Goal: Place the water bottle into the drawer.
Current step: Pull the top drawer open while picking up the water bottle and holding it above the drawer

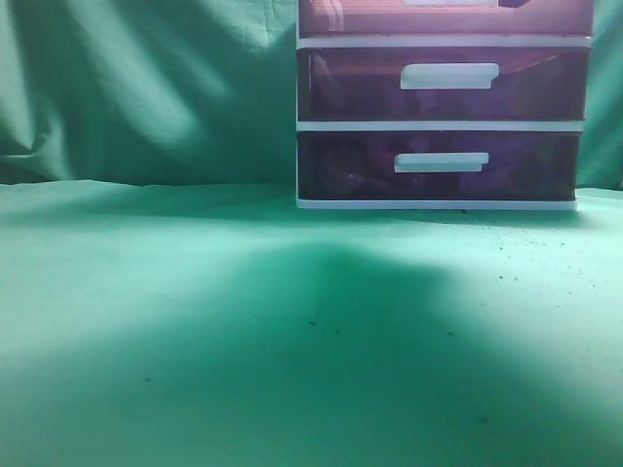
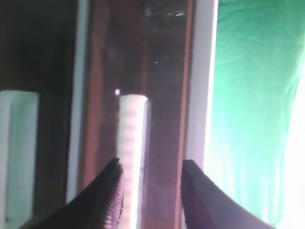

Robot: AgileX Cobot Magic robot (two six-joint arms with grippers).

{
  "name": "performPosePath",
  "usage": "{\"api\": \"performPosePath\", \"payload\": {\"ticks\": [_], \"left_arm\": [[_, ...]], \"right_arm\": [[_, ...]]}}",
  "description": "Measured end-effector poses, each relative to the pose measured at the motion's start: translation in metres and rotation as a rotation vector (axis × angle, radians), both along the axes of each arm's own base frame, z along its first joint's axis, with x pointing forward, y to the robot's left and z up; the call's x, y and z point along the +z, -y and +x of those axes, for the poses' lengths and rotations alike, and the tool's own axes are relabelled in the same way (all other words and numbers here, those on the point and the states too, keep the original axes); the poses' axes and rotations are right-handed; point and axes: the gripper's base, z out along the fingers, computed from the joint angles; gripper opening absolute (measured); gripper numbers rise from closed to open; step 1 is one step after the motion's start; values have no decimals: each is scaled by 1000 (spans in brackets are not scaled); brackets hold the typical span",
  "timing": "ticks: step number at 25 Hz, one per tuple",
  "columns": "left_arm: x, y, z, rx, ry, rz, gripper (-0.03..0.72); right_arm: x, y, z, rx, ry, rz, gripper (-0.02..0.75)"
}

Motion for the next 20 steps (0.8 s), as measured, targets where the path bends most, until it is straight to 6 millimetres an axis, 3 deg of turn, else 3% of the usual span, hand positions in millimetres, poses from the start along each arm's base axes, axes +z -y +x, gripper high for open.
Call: {"api": "performPosePath", "payload": {"ticks": [9,13,20], "left_arm": [[0,0,0,-2,14,17,297],[0,0,0,-4,21,25,297],[0,0,0,-5,29,35,297]], "right_arm": [[-13,5,23,-25,-16,-9,262],[-14,7,25,-31,-20,-10,102],[-14,8,24,-34,-23,-11,108]]}}
